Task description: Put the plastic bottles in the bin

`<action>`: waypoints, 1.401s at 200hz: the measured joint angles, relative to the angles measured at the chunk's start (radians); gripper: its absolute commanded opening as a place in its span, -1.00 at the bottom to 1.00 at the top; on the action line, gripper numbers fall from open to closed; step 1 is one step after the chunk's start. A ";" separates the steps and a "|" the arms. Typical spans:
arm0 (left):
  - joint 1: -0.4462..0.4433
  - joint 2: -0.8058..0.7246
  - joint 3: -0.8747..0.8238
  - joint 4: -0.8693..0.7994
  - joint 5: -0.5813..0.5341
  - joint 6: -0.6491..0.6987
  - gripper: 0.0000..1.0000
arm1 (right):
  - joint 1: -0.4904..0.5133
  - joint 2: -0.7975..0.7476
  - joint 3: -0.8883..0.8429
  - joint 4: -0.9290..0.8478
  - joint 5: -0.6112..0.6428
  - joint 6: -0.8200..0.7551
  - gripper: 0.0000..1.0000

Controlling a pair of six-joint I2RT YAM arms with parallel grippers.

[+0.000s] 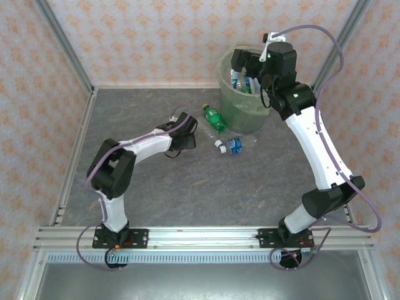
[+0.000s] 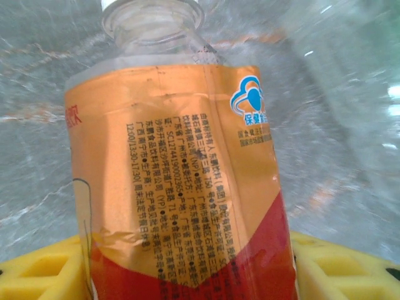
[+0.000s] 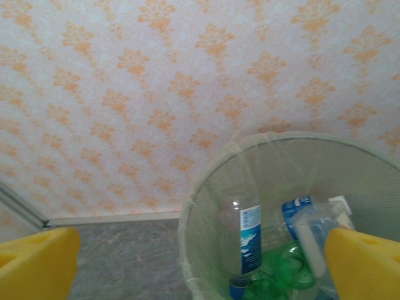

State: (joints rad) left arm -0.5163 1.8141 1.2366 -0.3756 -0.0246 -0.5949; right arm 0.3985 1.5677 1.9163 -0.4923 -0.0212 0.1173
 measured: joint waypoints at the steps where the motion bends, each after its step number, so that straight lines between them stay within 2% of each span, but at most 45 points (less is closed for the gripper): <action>1: 0.000 -0.010 -0.006 0.004 0.001 0.001 0.20 | 0.000 0.000 0.000 0.000 -0.002 0.001 0.99; 44: -0.006 -0.292 -0.129 0.167 0.036 0.071 0.19 | 0.000 0.037 0.045 0.003 -0.173 0.041 0.99; 93: -0.050 -0.490 -0.212 0.284 0.061 0.189 0.16 | 0.002 0.120 0.121 0.006 -0.441 0.098 0.55; 125: -0.071 -0.589 -0.237 0.304 0.061 0.253 0.16 | 0.026 0.187 0.181 -0.017 -0.552 0.122 0.48; 189: -0.087 -0.663 -0.237 0.315 0.062 0.329 0.14 | 0.115 0.253 0.224 -0.103 -0.658 0.108 0.33; 248: -0.093 -0.668 -0.237 0.314 0.062 0.363 0.11 | 0.186 0.308 0.257 -0.153 -0.694 0.095 0.21; 280: -0.100 -0.682 -0.237 0.314 0.062 0.369 0.10 | 0.190 0.333 0.259 -0.166 -0.709 0.096 0.19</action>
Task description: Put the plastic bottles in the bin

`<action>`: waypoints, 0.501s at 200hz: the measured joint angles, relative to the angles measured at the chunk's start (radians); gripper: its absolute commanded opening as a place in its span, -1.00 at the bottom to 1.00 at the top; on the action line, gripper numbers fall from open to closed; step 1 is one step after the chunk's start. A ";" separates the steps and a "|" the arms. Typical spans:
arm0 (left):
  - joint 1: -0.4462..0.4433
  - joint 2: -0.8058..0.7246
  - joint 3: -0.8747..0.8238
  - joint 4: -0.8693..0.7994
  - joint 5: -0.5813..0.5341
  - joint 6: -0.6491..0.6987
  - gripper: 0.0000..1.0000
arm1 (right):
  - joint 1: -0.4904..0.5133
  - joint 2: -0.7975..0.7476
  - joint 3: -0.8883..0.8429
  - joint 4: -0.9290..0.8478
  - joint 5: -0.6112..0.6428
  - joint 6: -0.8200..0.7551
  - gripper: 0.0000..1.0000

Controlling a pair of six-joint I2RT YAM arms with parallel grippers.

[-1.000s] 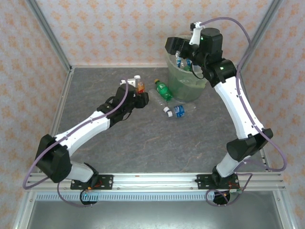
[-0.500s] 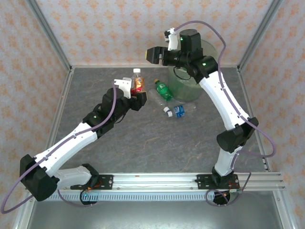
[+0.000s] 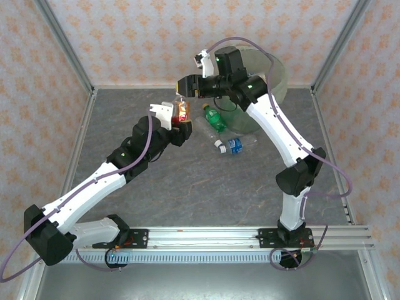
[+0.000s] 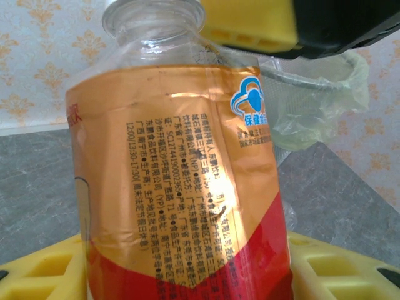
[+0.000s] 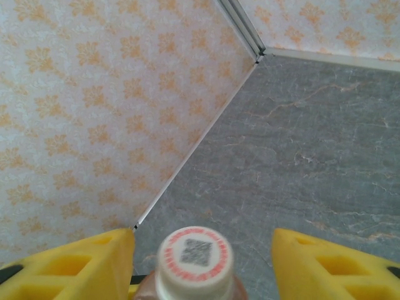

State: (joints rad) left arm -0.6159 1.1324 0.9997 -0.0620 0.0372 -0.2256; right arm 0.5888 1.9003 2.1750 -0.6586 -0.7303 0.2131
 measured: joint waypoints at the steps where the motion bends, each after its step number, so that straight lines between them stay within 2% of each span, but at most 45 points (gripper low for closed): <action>1: 0.000 0.000 0.000 0.000 0.000 0.000 0.10 | 0.000 0.001 0.000 0.000 0.000 0.000 0.19; 26: -0.006 -0.001 0.000 0.000 0.000 0.001 0.10 | 0.000 0.010 0.000 -0.011 -0.005 0.000 0.19; 48: -0.006 -0.001 0.000 0.000 0.002 0.005 0.09 | 0.000 0.012 0.005 -0.024 -0.019 -0.002 0.10; 100: -0.006 0.000 0.005 -0.001 0.011 0.018 0.08 | 0.000 0.022 0.026 -0.035 -0.043 -0.005 0.13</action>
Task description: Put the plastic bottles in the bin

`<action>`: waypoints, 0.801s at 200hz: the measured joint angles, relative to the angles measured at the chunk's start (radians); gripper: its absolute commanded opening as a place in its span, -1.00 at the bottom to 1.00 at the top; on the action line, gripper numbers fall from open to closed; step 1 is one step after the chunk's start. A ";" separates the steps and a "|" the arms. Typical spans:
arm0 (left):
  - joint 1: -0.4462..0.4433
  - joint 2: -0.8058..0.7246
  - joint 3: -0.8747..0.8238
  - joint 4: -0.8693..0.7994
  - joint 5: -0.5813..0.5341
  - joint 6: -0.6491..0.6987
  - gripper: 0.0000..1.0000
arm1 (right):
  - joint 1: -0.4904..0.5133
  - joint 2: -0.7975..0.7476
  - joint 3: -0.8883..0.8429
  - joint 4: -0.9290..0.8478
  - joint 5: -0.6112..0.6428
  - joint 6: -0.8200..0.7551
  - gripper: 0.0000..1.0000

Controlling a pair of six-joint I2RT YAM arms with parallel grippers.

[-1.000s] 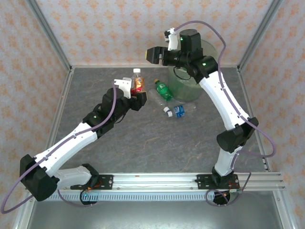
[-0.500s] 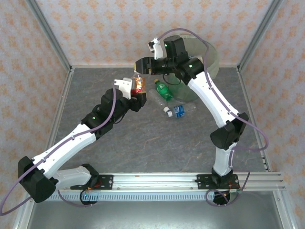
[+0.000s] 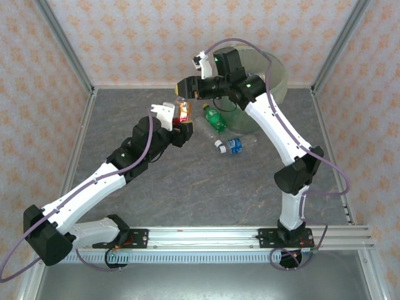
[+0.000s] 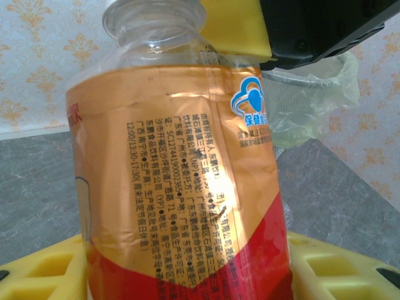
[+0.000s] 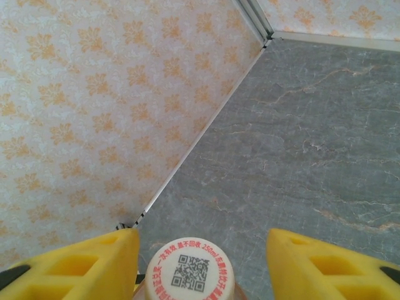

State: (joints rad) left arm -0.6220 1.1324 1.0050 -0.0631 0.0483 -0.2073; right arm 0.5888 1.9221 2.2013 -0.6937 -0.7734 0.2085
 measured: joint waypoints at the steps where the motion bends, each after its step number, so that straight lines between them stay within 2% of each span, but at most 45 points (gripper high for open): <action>1: 0.000 0.000 0.000 0.000 0.000 0.000 0.08 | 0.000 0.000 0.000 0.000 0.000 0.000 0.13; 26: 0.000 0.000 0.013 -0.002 0.002 0.000 0.08 | 0.002 0.013 0.009 -0.003 -0.013 -0.002 0.09; 57: 0.000 0.005 0.015 -0.018 0.008 0.000 0.08 | 0.010 0.019 0.013 -0.010 -0.020 -0.018 -0.28; 82: 0.000 0.010 0.016 -0.022 0.014 0.000 0.13 | 0.013 0.019 0.013 -0.018 -0.016 -0.019 -0.36; 94: 0.000 0.011 0.016 -0.022 0.014 0.000 0.29 | 0.013 0.019 0.013 -0.019 -0.011 -0.019 -0.42; 106: 0.000 0.011 0.016 -0.023 0.013 0.003 0.66 | 0.013 0.019 0.013 -0.019 -0.006 -0.019 -0.42; 128: 0.000 0.010 0.016 -0.024 -0.001 -0.003 0.97 | 0.012 0.018 0.013 -0.015 0.026 -0.018 -0.37; 160: 0.000 -0.001 0.016 -0.026 -0.019 -0.005 0.98 | -0.012 0.003 0.013 0.008 0.070 -0.011 -0.36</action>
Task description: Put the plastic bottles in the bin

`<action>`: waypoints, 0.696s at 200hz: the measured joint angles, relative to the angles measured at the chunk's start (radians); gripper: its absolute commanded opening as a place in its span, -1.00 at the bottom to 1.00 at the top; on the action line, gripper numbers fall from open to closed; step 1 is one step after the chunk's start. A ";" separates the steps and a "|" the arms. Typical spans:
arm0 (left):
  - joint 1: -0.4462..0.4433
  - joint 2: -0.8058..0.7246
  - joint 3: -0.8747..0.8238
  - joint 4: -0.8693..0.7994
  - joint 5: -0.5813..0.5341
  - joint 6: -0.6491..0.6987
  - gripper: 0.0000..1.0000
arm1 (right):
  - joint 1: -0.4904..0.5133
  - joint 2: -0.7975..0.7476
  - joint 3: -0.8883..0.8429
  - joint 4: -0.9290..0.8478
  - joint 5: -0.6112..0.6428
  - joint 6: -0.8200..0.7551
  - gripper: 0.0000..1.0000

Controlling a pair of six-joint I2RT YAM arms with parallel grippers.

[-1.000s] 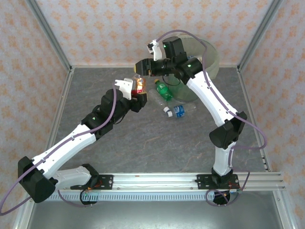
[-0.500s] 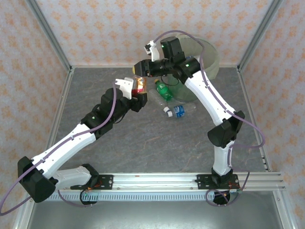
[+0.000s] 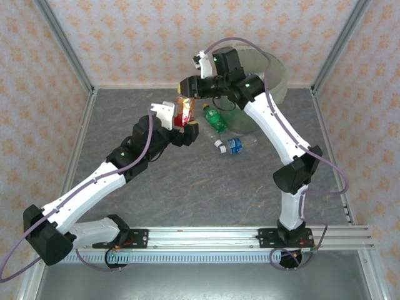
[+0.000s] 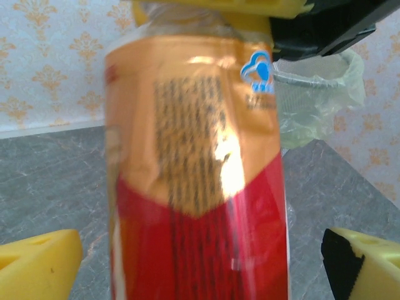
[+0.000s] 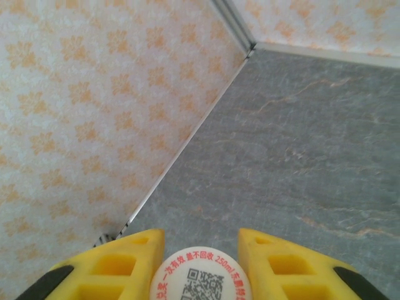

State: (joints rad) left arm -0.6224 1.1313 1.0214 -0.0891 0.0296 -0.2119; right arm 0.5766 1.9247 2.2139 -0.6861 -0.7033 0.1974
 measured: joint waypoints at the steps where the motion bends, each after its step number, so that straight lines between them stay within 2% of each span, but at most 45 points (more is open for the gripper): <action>1: 0.000 -0.001 0.000 0.000 -0.002 0.000 0.98 | -0.001 -0.001 0.000 0.001 0.001 0.001 -0.36; 59: 0.000 -0.051 0.000 0.000 -0.032 -0.034 0.98 | -0.187 -0.095 -0.017 0.065 0.150 0.074 -0.38; 100: 0.000 -0.059 0.000 0.000 -0.045 -0.056 0.98 | -0.313 -0.142 -0.043 0.104 0.358 0.107 -0.39; 139: 0.000 -0.059 0.000 0.000 -0.046 -0.071 0.98 | -0.338 -0.146 -0.053 0.147 0.595 0.086 -0.38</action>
State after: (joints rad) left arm -0.6224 1.0721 1.0210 -0.0891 -0.0162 -0.2832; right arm 0.2382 1.7790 2.1612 -0.5392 -0.1081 0.2832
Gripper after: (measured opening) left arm 0.991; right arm 0.310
